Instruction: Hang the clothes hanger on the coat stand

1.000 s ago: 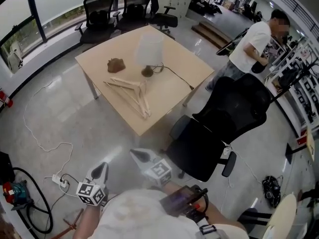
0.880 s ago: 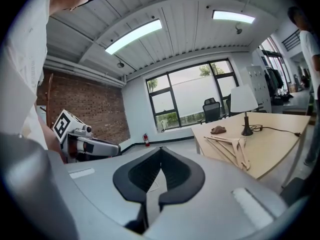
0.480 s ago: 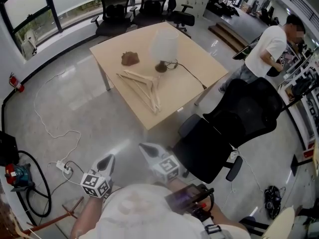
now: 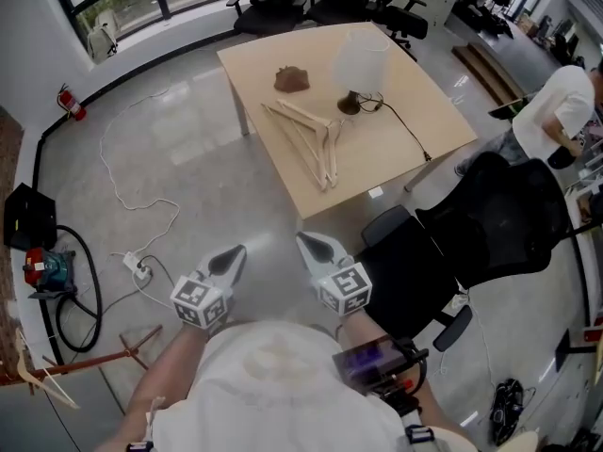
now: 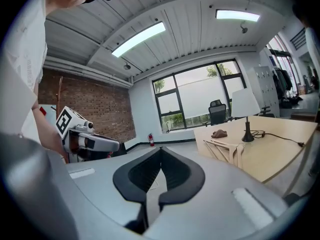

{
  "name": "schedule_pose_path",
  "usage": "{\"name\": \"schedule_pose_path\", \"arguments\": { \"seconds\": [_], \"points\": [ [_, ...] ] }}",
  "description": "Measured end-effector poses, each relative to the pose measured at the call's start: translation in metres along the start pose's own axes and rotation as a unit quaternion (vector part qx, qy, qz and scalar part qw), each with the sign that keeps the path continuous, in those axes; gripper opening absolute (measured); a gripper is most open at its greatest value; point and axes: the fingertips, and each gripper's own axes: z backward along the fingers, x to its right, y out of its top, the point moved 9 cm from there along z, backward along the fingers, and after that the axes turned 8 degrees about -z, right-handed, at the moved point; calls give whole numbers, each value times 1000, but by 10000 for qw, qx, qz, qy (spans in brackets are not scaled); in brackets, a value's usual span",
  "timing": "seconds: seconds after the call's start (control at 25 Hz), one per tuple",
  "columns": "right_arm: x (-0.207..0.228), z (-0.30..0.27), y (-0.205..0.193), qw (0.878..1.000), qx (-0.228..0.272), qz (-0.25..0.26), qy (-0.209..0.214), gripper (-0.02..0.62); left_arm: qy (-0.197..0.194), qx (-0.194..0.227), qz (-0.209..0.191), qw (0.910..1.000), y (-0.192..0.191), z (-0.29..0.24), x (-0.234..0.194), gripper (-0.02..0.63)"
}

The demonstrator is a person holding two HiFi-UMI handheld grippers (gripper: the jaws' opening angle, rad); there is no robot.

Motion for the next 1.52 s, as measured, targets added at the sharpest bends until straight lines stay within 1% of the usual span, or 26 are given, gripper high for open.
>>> {"name": "schedule_pose_path", "arguments": {
  "seconds": [0.12,0.24,0.48,0.68,0.84,1.0,1.2,1.4,1.52],
  "points": [
    [11,0,11,9999,36,102,30,14,73,111,17,9999,9,-12,0,2],
    [19,0,20,9999,104,69,11,14,104,146,-27,9998,19,-19,1,2],
    [31,-7,21,9998,146,-85,-116,14,-10,99,-86,9999,28,-30,-4,2],
    [41,-34,28,9997,52,-105,-201,14,-150,104,-42,9998,33,-50,-32,2],
    [56,-51,32,9990,-106,-159,-400,14,-435,72,14,9990,37,-77,-52,2],
    [66,-84,49,9981,-65,-178,-584,14,-652,85,-82,9978,55,-99,-88,2],
    [81,-110,63,9969,-101,-158,-765,14,-894,126,-157,9958,68,-126,-116,2],
    [86,-135,74,9956,-110,-75,-925,14,-954,155,-75,9953,68,-135,-145,2],
    [88,-140,71,9947,-190,-85,-1009,14,-971,97,4,9952,62,-138,-156,2]
  ]
}}
